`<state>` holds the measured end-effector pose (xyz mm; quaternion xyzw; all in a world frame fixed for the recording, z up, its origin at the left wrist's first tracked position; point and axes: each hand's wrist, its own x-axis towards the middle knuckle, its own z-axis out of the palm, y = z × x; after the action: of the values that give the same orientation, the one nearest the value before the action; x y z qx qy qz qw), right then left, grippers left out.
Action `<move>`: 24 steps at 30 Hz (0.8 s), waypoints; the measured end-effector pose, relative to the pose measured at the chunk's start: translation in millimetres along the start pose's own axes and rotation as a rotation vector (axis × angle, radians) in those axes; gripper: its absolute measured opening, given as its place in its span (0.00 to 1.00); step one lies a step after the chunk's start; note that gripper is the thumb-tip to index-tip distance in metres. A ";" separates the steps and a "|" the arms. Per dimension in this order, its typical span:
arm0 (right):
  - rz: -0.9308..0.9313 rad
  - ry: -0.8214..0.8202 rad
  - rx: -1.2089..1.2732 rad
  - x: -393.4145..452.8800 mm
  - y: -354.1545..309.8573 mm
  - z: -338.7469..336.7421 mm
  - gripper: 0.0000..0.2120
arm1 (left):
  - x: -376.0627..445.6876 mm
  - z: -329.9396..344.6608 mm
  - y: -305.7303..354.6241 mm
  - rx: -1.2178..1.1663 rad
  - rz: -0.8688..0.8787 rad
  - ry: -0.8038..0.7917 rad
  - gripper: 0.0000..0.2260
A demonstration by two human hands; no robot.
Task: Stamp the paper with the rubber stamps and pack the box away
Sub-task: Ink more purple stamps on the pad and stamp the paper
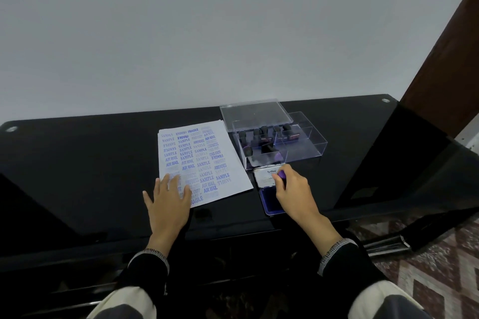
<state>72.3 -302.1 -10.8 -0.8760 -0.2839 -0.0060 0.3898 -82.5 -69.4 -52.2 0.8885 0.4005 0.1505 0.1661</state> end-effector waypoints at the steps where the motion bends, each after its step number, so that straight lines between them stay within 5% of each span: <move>1: 0.020 0.007 0.051 1.7 -6.7 0.6 0.05 | -0.1 -0.4 0.3 -0.001 -0.001 0.003 0.23; 4: 0.088 0.088 0.313 2.4 -34.2 9.3 0.06 | -0.4 -0.9 0.8 -0.001 -0.003 0.008 0.23; 8: 0.147 -0.091 0.539 10.6 -62.0 34.6 0.09 | -0.4 -2.4 2.0 -0.020 -0.013 0.011 0.23; 15: -0.035 -0.294 0.364 23.6 -66.2 55.9 0.04 | 1.2 -2.0 2.2 -0.015 -0.028 0.031 0.23; 24: -0.187 -0.329 0.219 27.8 -66.3 61.9 0.02 | 0.9 -1.5 2.9 -0.043 -0.032 0.054 0.23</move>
<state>49.3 -210.4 -2.4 -0.7875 -0.4227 0.1317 0.4288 -80.6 -70.2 -49.5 0.8739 0.4156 0.1800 0.1766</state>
